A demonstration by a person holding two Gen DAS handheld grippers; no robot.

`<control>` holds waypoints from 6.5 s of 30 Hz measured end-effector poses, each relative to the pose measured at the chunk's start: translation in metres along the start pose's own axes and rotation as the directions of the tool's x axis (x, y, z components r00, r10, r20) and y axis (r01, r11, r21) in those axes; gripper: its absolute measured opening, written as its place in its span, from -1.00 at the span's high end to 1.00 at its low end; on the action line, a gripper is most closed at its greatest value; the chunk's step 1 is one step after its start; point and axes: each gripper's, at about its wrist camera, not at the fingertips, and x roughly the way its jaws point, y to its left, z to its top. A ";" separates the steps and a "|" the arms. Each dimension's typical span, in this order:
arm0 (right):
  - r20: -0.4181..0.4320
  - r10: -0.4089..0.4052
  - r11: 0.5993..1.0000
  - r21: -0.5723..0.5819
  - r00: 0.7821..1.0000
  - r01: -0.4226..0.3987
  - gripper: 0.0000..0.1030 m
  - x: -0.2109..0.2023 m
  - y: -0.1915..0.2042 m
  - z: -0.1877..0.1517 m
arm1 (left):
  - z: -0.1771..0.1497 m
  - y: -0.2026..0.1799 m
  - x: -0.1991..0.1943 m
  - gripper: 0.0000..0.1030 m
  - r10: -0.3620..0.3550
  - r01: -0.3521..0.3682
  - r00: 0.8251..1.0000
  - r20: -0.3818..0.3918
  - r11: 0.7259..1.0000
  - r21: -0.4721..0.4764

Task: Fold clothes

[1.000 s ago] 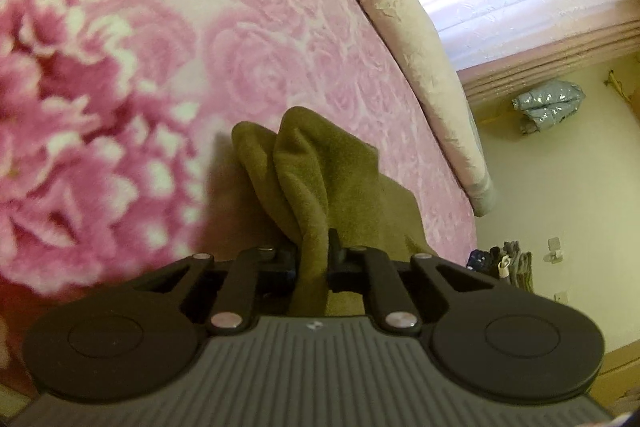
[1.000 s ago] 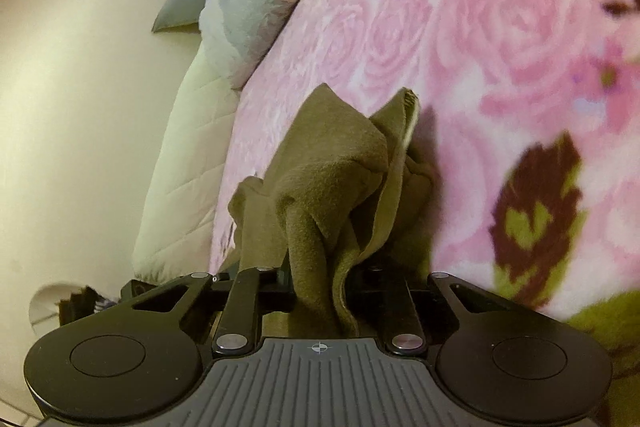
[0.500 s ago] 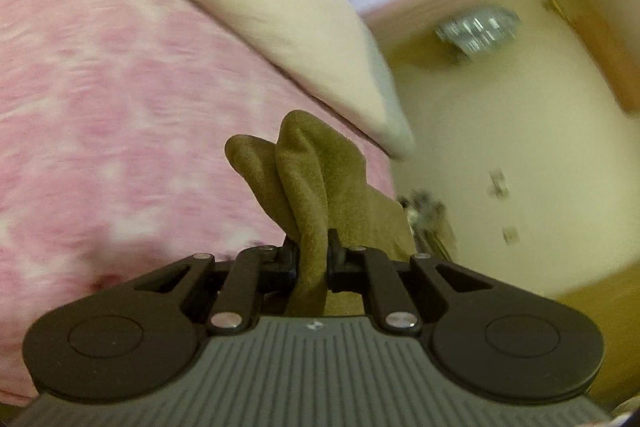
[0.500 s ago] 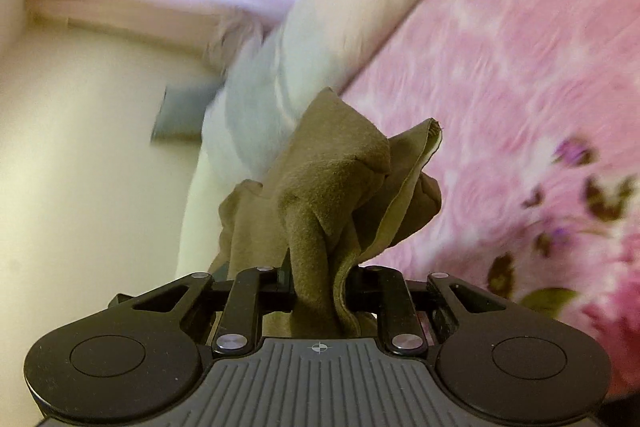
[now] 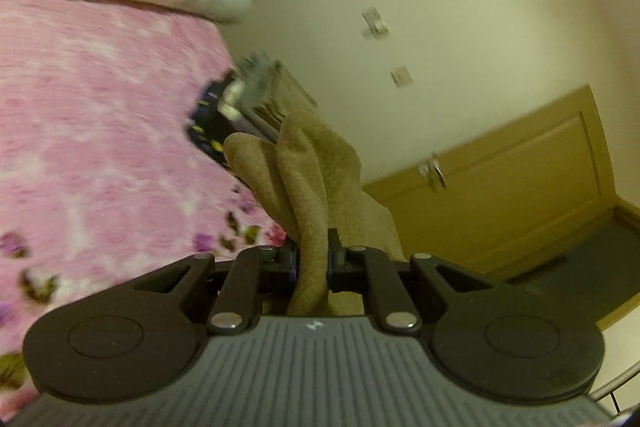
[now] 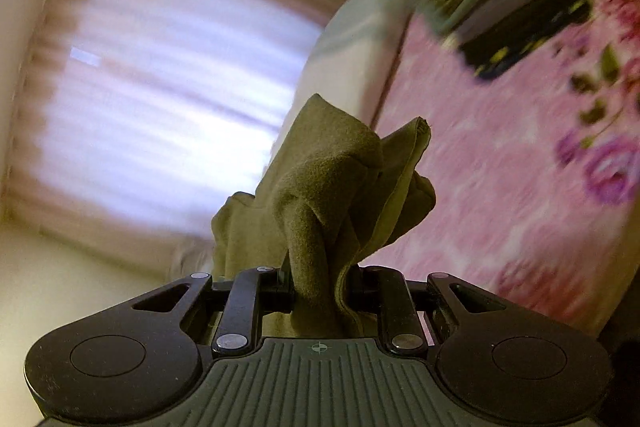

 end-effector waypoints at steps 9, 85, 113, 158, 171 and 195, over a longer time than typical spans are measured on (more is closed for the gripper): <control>0.034 -0.022 1.000 -0.001 0.999 0.022 0.63 0.004 -0.052 0.195 | 0.090 -0.020 0.184 0.83 -0.019 0.019 1.000 0.024 0.999 -0.031; 0.428 -0.506 0.635 -0.403 0.749 0.659 0.12 0.183 -0.157 0.418 | 0.252 -0.002 0.545 0.95 0.415 -0.468 0.884 0.218 0.789 0.398; 0.338 -0.491 0.560 -0.584 0.803 0.588 0.12 0.152 -0.138 0.348 | 0.168 -0.035 0.492 0.91 0.511 -0.530 0.840 0.185 0.698 0.481; 0.398 -0.534 0.612 -0.427 0.746 0.665 0.10 0.005 -0.020 0.177 | 0.068 -0.168 0.319 0.22 0.564 -0.571 0.795 0.222 0.575 0.586; 0.425 -0.555 0.637 -0.335 0.715 0.694 0.10 -0.020 0.018 0.110 | 0.024 -0.175 0.255 0.11 0.605 -0.577 0.771 0.201 0.529 0.622; 0.315 -0.658 0.615 -0.299 0.684 0.730 0.10 -0.018 0.021 0.078 | -0.008 -0.148 0.247 -0.13 0.683 -0.606 0.721 0.121 0.535 0.589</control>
